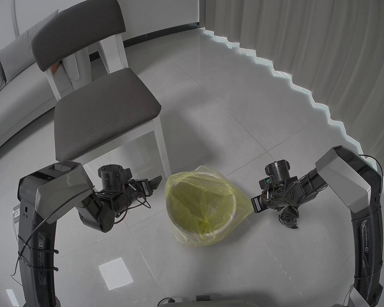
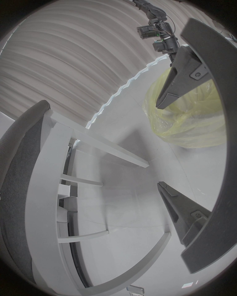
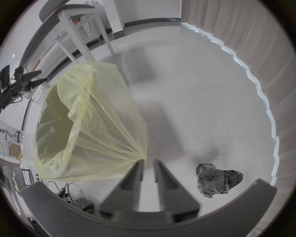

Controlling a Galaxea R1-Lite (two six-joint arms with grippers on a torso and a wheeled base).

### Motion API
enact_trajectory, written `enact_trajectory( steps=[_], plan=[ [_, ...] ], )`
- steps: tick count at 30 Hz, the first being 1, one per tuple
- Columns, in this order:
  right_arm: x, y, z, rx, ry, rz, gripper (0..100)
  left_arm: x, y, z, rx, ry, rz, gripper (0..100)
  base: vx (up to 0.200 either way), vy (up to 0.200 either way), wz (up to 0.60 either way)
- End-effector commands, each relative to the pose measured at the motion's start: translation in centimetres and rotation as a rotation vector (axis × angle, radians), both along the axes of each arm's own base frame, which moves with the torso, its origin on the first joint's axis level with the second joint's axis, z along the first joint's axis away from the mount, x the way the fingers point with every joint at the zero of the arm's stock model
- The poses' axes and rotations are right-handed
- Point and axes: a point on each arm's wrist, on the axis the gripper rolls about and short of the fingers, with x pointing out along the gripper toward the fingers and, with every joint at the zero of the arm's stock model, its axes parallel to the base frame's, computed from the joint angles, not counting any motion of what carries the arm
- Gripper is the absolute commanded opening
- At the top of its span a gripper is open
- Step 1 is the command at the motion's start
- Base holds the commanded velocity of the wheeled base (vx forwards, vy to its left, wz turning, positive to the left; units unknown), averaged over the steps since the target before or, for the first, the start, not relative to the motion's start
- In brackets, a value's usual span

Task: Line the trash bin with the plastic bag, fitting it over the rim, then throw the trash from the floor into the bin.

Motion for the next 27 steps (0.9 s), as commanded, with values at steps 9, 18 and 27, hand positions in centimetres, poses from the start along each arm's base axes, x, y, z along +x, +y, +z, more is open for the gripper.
enact_trajectory(
  steps=[9,18,27],
  plan=[
    [-0.6,-0.2,5.5,0.039,-0.108,0.007,100,-0.3,-0.2,0.3,-0.004,-0.016,-0.004,100,0.000,0.000,0.00],
    [-3.2,5.8,7.7,0.051,-0.157,0.162,100,-0.5,-0.2,0.5,-0.002,-0.018,-0.003,100,0.000,0.000,0.00],
    [-4.9,11.9,6.7,-0.132,-0.321,0.336,100,-1.2,0.6,2.3,0.010,-0.046,0.025,100,0.000,0.000,0.00]
  ],
)
